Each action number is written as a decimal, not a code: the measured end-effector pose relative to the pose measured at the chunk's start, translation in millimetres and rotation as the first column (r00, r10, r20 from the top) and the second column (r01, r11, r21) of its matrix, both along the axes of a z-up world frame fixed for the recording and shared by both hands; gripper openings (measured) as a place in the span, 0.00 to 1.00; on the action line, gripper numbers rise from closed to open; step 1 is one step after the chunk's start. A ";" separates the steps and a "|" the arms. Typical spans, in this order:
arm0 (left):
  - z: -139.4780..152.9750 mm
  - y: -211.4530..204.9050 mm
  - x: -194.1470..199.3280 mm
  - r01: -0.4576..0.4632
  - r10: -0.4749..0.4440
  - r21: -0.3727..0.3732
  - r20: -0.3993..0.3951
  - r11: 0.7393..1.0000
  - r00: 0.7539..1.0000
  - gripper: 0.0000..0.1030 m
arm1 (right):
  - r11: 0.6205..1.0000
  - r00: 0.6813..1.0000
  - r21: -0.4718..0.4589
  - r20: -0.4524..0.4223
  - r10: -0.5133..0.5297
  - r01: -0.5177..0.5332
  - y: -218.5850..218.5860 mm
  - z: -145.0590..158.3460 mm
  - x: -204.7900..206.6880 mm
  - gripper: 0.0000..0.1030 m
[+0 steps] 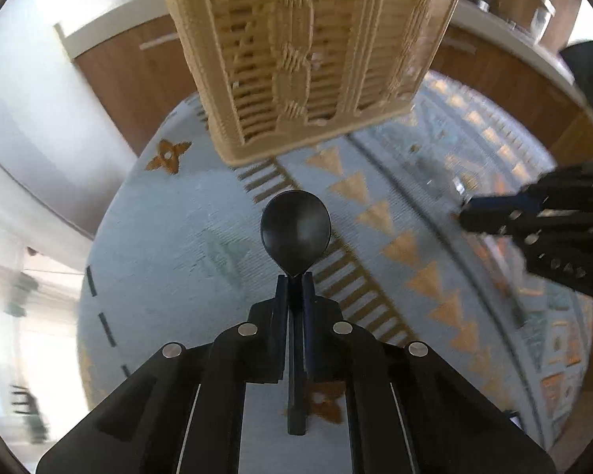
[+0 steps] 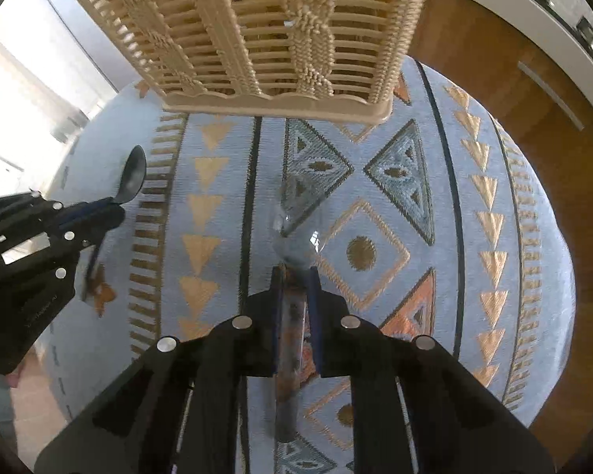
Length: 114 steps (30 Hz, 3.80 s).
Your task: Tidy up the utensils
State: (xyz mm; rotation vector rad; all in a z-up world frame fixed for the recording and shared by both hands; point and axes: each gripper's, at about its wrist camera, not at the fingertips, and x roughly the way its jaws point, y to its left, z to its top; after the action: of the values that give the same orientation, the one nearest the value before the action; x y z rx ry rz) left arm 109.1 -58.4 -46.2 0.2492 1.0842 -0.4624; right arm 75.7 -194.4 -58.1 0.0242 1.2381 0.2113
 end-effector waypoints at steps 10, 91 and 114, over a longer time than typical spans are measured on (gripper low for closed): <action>92.8 31.9 -37.8 -0.018 0.093 -0.328 0.215 0.945 0.972 0.04 | 0.981 0.957 0.189 0.290 -0.021 -0.036 -26.9 86.2 -51.0 0.10; 50.4 19.7 -118.7 -0.094 0.401 -0.472 0.608 0.877 0.685 0.84 | 0.879 0.409 0.180 0.831 -0.376 0.442 -65.6 44.1 -171.8 0.93; 31.8 2.1 -106.4 -0.110 0.291 -0.303 0.658 0.947 0.694 0.87 | 0.858 0.454 0.094 0.816 -0.357 0.505 -61.8 34.7 -157.3 0.93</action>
State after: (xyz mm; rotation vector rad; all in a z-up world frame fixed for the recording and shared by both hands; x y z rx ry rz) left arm 2.8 -56.3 -14.4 0.0661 0.2872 -0.2525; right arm -81.7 -256.2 -23.4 0.0926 0.2565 -0.3287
